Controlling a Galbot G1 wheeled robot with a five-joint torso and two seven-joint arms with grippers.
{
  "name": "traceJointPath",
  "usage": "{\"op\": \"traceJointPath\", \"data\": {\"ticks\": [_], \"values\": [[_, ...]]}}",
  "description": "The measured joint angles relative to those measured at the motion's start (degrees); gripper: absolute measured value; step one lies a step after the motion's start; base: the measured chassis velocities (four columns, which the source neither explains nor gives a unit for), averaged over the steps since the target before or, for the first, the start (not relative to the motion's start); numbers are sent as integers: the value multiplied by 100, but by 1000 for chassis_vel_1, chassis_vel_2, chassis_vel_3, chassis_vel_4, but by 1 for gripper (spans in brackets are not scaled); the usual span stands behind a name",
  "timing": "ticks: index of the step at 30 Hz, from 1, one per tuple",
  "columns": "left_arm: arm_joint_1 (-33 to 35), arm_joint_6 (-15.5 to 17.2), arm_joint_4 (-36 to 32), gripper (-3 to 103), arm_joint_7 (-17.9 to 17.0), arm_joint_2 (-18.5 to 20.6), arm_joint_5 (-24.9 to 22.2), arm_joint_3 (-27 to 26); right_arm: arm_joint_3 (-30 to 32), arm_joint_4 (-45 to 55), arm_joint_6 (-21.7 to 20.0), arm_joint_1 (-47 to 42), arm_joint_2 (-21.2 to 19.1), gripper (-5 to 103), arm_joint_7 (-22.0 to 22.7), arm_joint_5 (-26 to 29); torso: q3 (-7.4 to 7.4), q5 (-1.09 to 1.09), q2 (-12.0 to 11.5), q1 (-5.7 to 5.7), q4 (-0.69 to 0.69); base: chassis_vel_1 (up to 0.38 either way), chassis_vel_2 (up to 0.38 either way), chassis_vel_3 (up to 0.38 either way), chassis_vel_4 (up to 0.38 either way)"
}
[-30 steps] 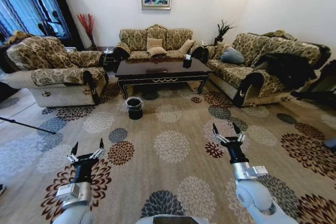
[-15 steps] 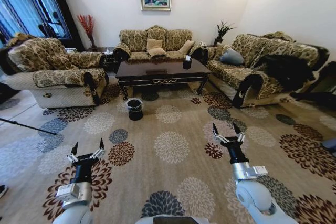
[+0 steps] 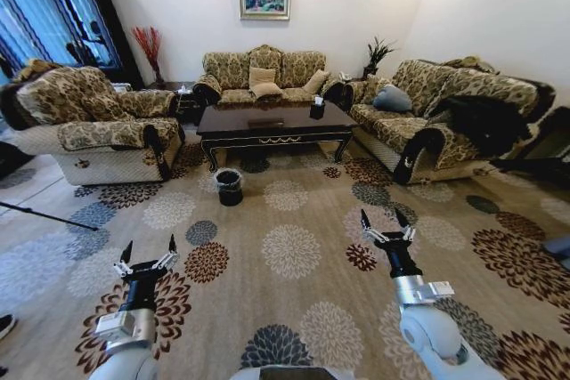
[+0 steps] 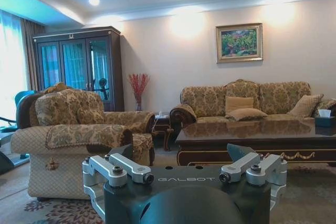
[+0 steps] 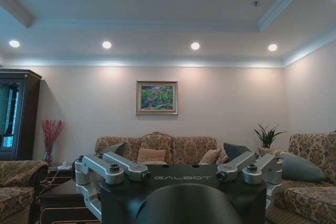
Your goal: Move to the front of the table and pick up the trash from the floor, then place it into the trash bin.
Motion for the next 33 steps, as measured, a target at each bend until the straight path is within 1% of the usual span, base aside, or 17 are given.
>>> {"op": "traceJointPath", "data": {"ticks": [3,7,9,13,15,18,20,23,33], "values": [[0,0,0,100,0,0,0,0,0,0,0,0,0,100,0,0,30,0,54,24,0,0,0,0,0],[0,0,0,100,0,0,0,0,0,0,0,0,0,100,0,0,107,0,194,88,0,0,0,0,0],[0,0,0,100,0,0,0,0,0,0,0,0,0,100,0,0,119,0,215,98,0,0,0,0,0],[0,0,0,100,0,0,1,0,0,0,0,0,0,100,0,0,205,0,373,170,0,0,0,0,0],[0,0,0,100,0,0,0,0,0,0,0,0,0,100,0,0,216,0,394,179,0,0,0,0,0],[0,0,0,100,0,0,0,0,0,0,0,0,0,100,0,0,280,0,511,231,0,0,0,0,0],[0,0,0,100,0,0,0,0,0,0,0,0,0,100,0,0,290,0,532,240,0,0,0,0,0],[0,0,0,100,0,0,0,0,0,0,0,0,0,100,0,0,347,0,634,287,0,0,0,0,0],[0,0,0,100,0,0,0,0,0,0,0,0,0,100,0,0,364,0,660,298,0,0,0,0,0]]}}
